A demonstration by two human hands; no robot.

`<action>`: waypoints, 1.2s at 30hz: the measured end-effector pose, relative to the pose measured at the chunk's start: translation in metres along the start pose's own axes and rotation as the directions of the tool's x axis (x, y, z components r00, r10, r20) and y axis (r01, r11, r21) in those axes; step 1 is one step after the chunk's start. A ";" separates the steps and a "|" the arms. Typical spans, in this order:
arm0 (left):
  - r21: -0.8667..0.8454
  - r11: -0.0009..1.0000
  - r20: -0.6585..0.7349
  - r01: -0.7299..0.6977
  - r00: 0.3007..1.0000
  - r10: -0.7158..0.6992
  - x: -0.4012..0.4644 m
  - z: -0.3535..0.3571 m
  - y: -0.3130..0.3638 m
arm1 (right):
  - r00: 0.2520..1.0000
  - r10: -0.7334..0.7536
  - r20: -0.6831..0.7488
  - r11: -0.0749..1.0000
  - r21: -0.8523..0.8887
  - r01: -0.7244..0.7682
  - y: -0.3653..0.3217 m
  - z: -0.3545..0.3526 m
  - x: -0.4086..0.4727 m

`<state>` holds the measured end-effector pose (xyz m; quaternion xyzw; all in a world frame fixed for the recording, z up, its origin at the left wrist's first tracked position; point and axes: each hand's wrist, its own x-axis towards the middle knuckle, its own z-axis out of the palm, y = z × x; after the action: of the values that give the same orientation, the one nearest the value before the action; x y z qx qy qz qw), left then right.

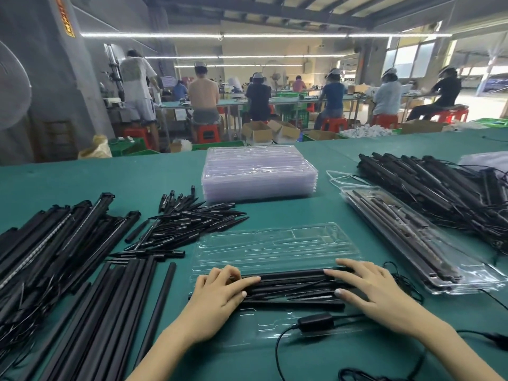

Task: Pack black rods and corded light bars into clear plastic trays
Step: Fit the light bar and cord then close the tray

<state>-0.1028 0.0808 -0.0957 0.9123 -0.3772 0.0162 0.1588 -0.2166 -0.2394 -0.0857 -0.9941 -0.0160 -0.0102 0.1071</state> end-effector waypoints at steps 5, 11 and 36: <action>0.064 0.998 -0.067 0.027 0.998 -0.023 -0.007 0.005 0.001 | 0.865 0.207 -0.457 0.968 0.223 -0.114 0.007 0.006 -0.006; 0.035 0.999 -0.086 0.024 0.996 -0.021 -0.009 0.004 -0.002 | 0.743 0.556 -0.373 0.676 0.723 -0.143 0.003 0.008 -0.004; 0.064 0.962 -0.216 0.264 0.945 -0.245 -0.011 0.013 0.025 | 0.827 0.295 -0.478 0.946 0.266 -0.184 -0.003 0.009 0.007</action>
<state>-0.1293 0.0674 -0.1025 0.9531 -0.2367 0.1072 0.1554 -0.2093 -0.2346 -0.0935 -0.9325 0.1376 -0.2586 0.2111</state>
